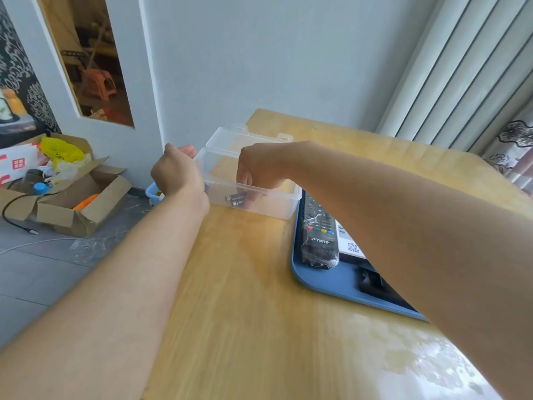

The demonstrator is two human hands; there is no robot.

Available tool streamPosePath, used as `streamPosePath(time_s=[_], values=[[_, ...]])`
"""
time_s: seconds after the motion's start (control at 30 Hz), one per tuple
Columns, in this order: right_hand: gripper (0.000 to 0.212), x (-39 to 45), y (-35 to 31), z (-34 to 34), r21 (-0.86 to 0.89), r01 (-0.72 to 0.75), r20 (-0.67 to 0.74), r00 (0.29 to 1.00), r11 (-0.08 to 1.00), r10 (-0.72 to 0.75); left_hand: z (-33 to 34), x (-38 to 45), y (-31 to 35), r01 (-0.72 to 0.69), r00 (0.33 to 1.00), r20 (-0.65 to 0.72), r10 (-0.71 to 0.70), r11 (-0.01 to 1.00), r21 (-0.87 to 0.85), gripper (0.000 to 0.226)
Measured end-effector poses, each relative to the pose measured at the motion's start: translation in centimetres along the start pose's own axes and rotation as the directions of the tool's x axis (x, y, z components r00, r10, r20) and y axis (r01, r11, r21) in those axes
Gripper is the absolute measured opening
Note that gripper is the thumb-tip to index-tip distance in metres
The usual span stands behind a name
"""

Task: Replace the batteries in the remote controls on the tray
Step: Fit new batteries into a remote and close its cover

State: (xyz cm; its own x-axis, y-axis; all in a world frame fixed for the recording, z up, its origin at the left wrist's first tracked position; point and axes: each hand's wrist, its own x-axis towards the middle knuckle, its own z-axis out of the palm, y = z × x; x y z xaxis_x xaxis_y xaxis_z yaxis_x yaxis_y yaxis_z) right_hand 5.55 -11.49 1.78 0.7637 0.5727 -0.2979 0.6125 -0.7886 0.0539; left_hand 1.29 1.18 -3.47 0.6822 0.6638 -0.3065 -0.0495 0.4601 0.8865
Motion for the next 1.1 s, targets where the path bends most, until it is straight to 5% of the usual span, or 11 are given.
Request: streamPosePath(time_s=[0.27, 1.1], values=[[0.019, 0.0, 0.2, -0.1, 0.018, -0.031, -0.001, 1.0, 0.999, 0.031, 0.1, -0.3, 0.0, -0.02, 1.0, 0.004, 0.02, 0.999, 0.03, 0.04], [0.043, -1.2, 1.7, 0.8, 0.076, -0.058, -0.03, 0.998, 0.995, 0.06, 0.0, -0.1, -0.3, -0.023, 0.999, 0.05, 0.021, 0.999, 0.045, 0.04]])
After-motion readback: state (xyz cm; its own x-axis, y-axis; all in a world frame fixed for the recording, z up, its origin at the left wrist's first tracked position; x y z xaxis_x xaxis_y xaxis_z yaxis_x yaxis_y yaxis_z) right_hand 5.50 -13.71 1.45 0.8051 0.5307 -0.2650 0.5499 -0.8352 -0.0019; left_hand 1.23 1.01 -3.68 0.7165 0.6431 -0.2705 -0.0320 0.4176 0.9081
